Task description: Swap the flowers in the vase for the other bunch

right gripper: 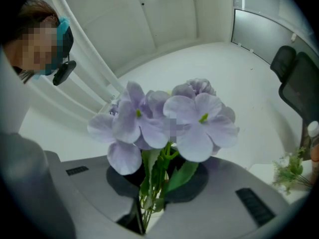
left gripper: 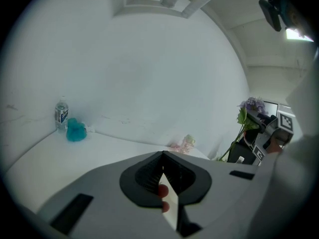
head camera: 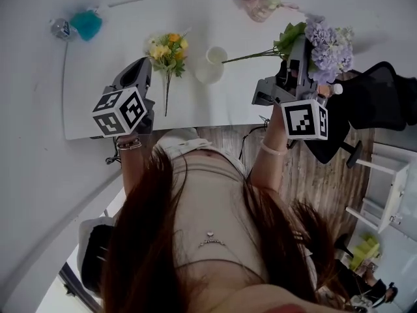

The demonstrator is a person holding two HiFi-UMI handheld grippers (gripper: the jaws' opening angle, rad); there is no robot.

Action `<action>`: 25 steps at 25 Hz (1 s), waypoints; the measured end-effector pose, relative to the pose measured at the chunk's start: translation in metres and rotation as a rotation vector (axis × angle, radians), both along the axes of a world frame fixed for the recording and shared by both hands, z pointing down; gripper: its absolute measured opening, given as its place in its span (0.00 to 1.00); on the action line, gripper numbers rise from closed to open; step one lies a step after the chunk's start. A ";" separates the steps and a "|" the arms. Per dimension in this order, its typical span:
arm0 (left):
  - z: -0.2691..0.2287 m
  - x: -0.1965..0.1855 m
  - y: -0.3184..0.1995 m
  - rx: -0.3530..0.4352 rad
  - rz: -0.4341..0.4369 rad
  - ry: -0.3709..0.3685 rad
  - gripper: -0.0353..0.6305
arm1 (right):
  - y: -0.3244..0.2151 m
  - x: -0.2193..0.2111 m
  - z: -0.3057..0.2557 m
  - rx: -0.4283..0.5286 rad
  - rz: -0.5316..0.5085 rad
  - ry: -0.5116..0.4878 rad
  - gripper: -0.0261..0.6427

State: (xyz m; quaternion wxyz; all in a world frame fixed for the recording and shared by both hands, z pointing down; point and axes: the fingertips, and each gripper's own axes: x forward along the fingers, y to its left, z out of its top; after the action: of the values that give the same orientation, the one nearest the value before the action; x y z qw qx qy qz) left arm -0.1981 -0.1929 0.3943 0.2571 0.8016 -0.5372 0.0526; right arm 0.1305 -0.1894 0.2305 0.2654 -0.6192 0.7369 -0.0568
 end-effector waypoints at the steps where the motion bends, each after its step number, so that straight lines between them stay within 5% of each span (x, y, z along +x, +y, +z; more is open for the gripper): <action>1: 0.004 -0.004 -0.003 -0.003 -0.002 0.003 0.06 | -0.002 -0.008 0.003 0.016 0.003 0.014 0.16; 25: 0.034 -0.014 -0.007 -0.103 -0.014 0.030 0.06 | -0.033 -0.084 0.063 -0.028 -0.030 0.354 0.17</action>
State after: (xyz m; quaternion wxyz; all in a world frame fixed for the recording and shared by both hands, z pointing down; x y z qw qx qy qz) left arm -0.2122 -0.1997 0.4285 0.3065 0.7842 -0.5355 0.0662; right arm 0.0463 -0.2226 0.2935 0.1218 -0.6120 0.7805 0.0388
